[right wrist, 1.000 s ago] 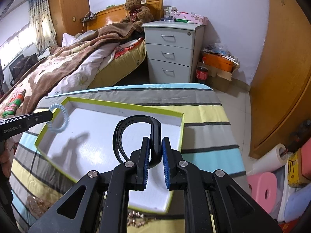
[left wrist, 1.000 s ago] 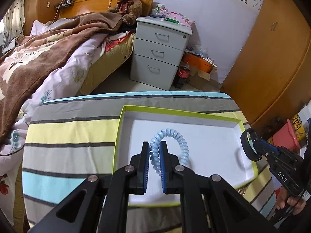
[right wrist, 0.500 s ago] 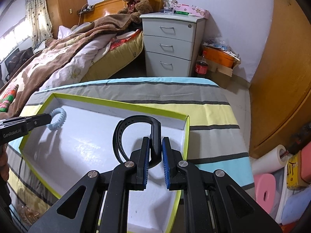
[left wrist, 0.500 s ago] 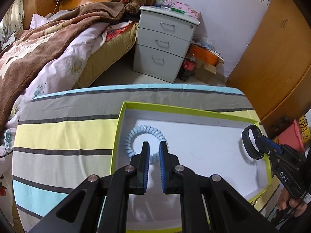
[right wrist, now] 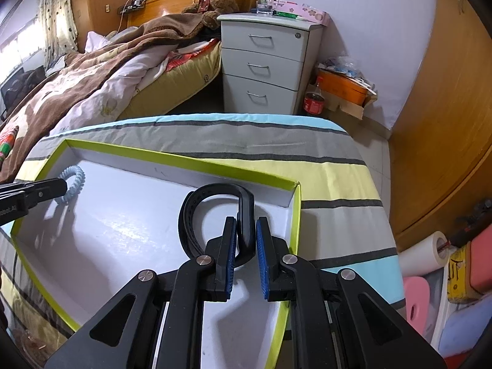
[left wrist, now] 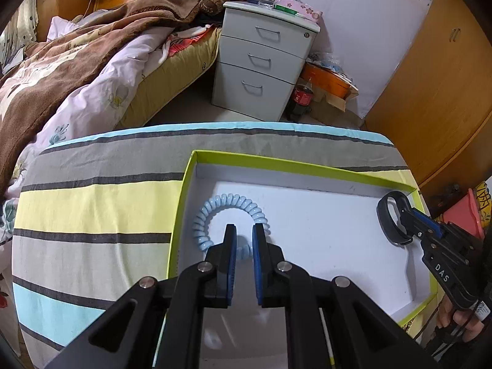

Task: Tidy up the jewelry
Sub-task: 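Carry both items into the green box and open both grippers, then grasp the clear-gold claw clip with the left gripper while the right grasps the lilac coil tie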

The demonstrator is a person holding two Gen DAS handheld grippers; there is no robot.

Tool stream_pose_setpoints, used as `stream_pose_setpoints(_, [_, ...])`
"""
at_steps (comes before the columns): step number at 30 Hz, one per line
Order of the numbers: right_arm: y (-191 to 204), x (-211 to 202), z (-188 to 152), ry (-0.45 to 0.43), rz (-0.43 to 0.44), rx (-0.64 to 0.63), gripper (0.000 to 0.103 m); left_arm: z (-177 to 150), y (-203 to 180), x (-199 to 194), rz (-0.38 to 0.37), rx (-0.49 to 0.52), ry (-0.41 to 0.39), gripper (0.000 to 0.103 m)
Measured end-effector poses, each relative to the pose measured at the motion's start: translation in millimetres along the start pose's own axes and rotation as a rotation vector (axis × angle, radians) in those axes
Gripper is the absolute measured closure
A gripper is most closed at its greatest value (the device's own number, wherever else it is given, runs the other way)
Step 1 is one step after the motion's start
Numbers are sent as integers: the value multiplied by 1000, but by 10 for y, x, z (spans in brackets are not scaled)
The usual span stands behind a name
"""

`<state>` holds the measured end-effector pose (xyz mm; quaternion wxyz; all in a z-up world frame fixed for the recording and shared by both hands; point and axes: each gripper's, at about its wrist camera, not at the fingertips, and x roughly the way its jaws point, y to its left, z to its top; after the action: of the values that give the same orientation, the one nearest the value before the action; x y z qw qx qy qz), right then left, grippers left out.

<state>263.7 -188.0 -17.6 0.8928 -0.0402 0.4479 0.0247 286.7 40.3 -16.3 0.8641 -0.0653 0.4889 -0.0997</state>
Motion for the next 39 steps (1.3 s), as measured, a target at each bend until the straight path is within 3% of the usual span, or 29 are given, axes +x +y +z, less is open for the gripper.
stream_pose_setpoints(7, [2, -5, -5, -1, -3, -2, 89, -3, 11, -8, 2, 1, 4, 79])
stream_pose_setpoints(14, [2, -82, -2, -16, 9, 10, 78, -27, -8, -79, -10, 3, -4, 68])
stream_pose_setpoints(20, [9, -249, -35, -42, 14, 12, 75, -93, -13, -251, -21, -2, -36, 59])
stream_pose_setpoints(28, [-11, -563, -193, -78, 44, 35, 71, -252, -33, -583, -9, 5, -83, 57])
stream_pose_setpoints(31, [-27, -714, -331, -93, 66, 49, 70, -360, -38, -717, -13, 5, -98, 57])
stream_pose_setpoints(35, [-38, -900, -567, -99, 91, 60, 61, -547, -43, -863, -15, 3, -99, 57])
stream_pose_setpoints(39, [-38, -1059, -815, -99, 108, 67, 61, -755, -42, -959, -21, -4, -81, 57])
